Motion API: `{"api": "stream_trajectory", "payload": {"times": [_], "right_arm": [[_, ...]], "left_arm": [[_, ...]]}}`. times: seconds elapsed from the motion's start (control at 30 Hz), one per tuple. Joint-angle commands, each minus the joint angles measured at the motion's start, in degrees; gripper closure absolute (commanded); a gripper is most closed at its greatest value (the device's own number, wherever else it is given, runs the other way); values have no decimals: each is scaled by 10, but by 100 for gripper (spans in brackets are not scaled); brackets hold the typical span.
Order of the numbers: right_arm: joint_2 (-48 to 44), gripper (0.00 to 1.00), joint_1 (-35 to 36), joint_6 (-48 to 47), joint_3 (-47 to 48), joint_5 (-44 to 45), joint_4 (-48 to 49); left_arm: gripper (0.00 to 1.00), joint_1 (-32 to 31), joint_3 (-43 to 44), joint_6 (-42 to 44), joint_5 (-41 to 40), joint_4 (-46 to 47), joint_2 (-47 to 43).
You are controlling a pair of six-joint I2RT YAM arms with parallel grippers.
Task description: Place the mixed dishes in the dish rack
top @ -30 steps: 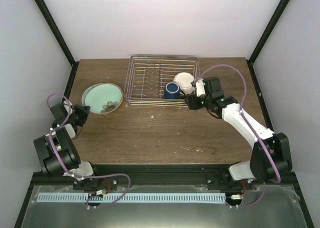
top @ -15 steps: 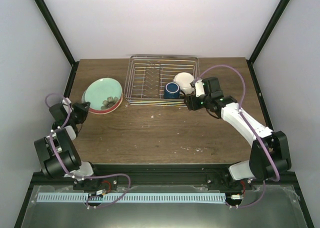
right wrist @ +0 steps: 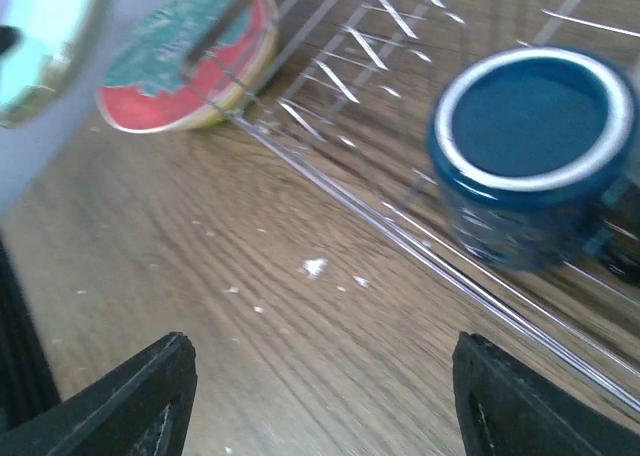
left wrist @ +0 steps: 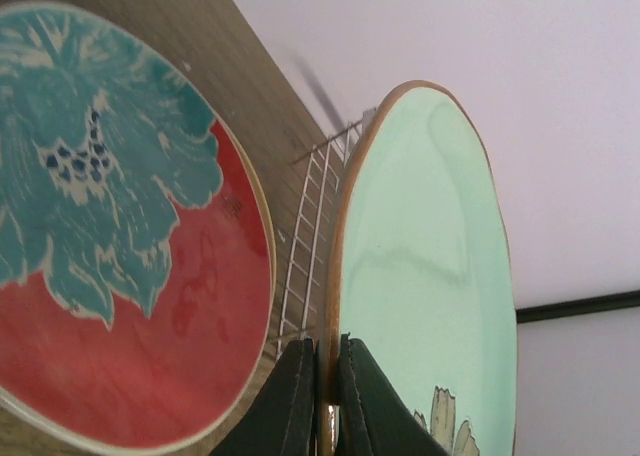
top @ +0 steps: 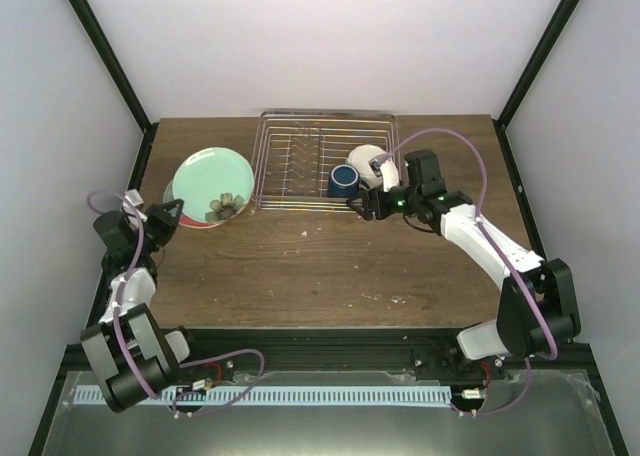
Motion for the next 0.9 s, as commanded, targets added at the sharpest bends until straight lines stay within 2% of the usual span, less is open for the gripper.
{"api": "stream_trajectory", "payload": {"times": [0.0,0.1,0.37,0.87], "right_arm": [[23,27,5,37,25,-151,75],[47,23,8,56,28,-209,104],[118,14,35,75,70,-272,141],[224,14,78,86,139,-250,148]], "left_arm": [[100,-41,-7,25,20,-3,-45],[100,-85,-10,34,-4,-32,-64],[100,-170,-28,33,-37,-45,-106],[100,-281,-30,35,-97,-59,-126]]}}
